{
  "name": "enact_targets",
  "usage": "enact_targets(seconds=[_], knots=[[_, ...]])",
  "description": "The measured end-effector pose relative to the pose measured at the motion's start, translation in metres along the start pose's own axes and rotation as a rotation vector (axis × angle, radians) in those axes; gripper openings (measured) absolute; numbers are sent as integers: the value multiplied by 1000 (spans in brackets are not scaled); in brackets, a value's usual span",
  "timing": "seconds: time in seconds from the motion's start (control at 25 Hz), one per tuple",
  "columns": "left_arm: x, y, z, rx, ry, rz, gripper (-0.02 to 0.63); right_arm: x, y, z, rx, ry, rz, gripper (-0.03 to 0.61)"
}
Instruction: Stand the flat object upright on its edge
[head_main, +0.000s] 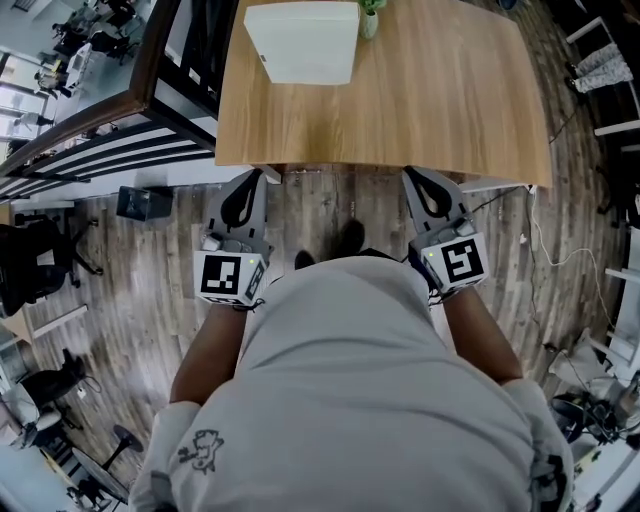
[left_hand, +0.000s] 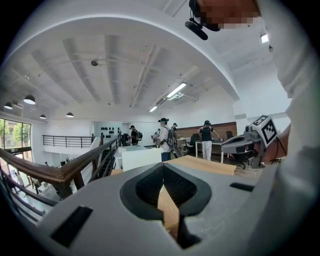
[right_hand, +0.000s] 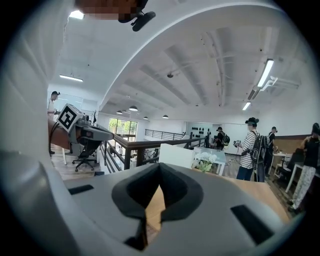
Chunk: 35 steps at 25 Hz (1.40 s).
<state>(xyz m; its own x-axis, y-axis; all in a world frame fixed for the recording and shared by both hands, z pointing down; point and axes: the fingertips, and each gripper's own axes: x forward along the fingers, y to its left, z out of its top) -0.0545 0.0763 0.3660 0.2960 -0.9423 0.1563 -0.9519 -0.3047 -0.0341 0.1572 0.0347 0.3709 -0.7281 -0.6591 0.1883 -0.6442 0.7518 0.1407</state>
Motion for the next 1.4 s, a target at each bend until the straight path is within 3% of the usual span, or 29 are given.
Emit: enact_targets(seconds=[0.8, 1.4], knots=[[-120, 5, -4, -22, -30, -90, 6, -56, 112, 18, 30, -19, -33, 5], [-152, 11, -12, -32, -36, -118, 6, -75, 146, 27, 36, -17, -58, 5]])
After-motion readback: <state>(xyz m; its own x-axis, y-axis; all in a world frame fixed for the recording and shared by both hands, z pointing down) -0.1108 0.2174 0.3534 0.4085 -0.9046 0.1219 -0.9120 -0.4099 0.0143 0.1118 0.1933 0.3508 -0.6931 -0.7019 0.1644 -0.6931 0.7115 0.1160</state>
